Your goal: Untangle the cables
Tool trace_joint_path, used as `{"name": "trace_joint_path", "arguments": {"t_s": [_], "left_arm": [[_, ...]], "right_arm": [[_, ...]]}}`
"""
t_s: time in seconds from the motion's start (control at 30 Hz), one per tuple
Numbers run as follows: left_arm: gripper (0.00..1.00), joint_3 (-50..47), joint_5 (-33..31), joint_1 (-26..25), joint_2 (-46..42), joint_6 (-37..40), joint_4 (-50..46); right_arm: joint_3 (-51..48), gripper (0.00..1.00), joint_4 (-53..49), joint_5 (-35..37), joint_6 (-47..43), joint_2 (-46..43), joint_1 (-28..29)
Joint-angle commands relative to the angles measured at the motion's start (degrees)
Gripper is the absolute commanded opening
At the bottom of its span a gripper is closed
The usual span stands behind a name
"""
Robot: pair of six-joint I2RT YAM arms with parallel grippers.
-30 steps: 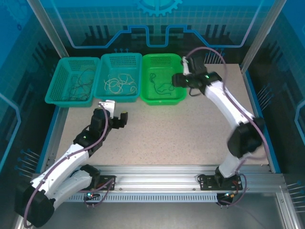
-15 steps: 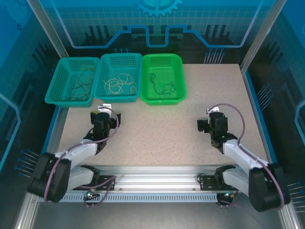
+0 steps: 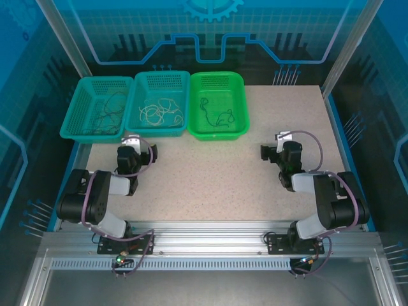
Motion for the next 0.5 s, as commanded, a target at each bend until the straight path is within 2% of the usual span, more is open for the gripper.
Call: {"name": "trace_joint_path", "arguments": {"t_s": [0.0, 0.23, 0.3, 0.47], "left_arm": [[0.99, 1.6, 2.2, 0.2, 0.0, -2.0, 1.5], [0.99, 1.8, 2.5, 0.2, 0.2, -1.8, 1.6], [0.99, 1.8, 2.5, 0.2, 0.1, -1.8, 1.6], [0.99, 1.8, 2.5, 0.2, 0.2, -1.8, 1.6]], "right_arm": [[0.8, 1.00, 3.3, -4.3, -1.9, 0.5, -0.4], [1.0, 1.00, 3.0, -5.3, -2.0, 0.5, -0.7], [1.3, 1.00, 2.7, -9.0, -2.4, 0.7, -1.6], [1.4, 1.00, 2.1, -7.8, -1.9, 0.3, -1.7]]}}
